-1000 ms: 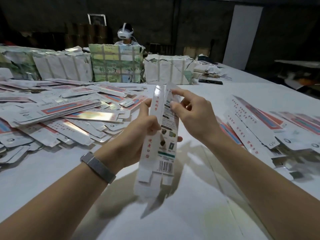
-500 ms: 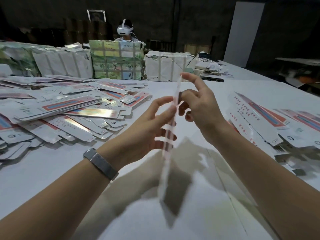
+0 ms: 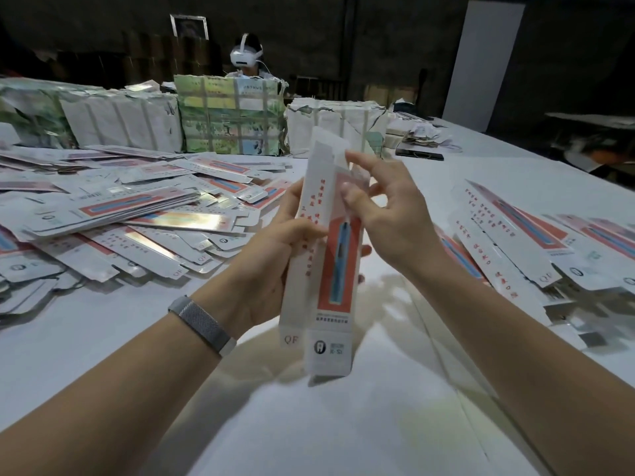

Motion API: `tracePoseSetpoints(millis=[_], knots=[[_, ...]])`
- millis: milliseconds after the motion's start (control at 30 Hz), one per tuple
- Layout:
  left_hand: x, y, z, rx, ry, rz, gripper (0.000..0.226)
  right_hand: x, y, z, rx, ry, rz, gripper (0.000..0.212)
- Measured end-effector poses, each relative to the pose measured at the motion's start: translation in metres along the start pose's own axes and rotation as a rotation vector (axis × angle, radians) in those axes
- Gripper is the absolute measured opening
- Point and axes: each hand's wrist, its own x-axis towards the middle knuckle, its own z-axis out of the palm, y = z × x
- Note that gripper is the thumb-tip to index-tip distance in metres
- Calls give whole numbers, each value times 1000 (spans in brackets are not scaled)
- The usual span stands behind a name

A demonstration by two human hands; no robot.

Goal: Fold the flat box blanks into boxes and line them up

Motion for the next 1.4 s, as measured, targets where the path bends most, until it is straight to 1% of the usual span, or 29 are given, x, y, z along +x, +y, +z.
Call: tracePoseSetpoints(millis=[67, 167, 200, 267, 333, 400, 467, 600, 700, 800, 867, 900, 1000, 1100, 1200, 1267, 1333, 1400], knots=[[-4, 0, 4, -43, -47, -60, 50, -2, 0, 2, -65, 15, -26, 34], [-7, 0, 5, 20, -41, -110, 38, -4, -3, 4, -107, 54, -27, 25], [-6, 0, 5, 56, -46, -117, 40, -4, -5, 4, -72, 54, -1, 21], [-5, 0, 4, 129, -23, -155, 56, -3, -9, 1, 54, 46, 78, 11], [-3, -1, 2, 202, -2, -192, 71, 0, -10, -2, 165, 25, 180, 14], [-3, -2, 0, 252, 3, -204, 76, 1, -10, -7, 228, -12, 249, 18], [-3, -4, 0, 243, 2, -224, 79, 4, -10, -10, 243, -58, 272, 22], [-4, -7, 6, 215, -32, -260, 77, 10, -11, -20, 237, -136, 357, 28], [-4, -7, 7, 225, -69, -258, 78, 13, -14, -30, 206, -191, 379, 31], [-3, -5, 6, 213, -125, -246, 78, 13, -21, -35, 211, -225, 370, 28], [-2, -3, 6, 153, -177, -268, 79, 13, -27, -39, 229, -235, 376, 25], [0, -3, 7, 138, -175, -282, 80, 13, -29, -42, 239, -232, 390, 25], [1, -6, 10, 183, -98, -295, 75, 13, -31, -44, 244, -235, 442, 24], [-1, -13, 14, 184, -64, -285, 73, 9, -29, -34, 242, -237, 399, 23], [-3, -13, 13, 192, -44, -176, 65, 9, -26, -27, 331, -117, 318, 17], [-2, -13, 11, 204, -5, -110, 55, 8, -24, -22, 366, -68, 320, 18], [-1, -13, 12, 77, 31, -97, 41, 3, -19, -13, 409, -120, 339, 23], [1, -12, 12, -81, 54, -66, 40, -4, -17, 0, 468, -246, 328, 31]])
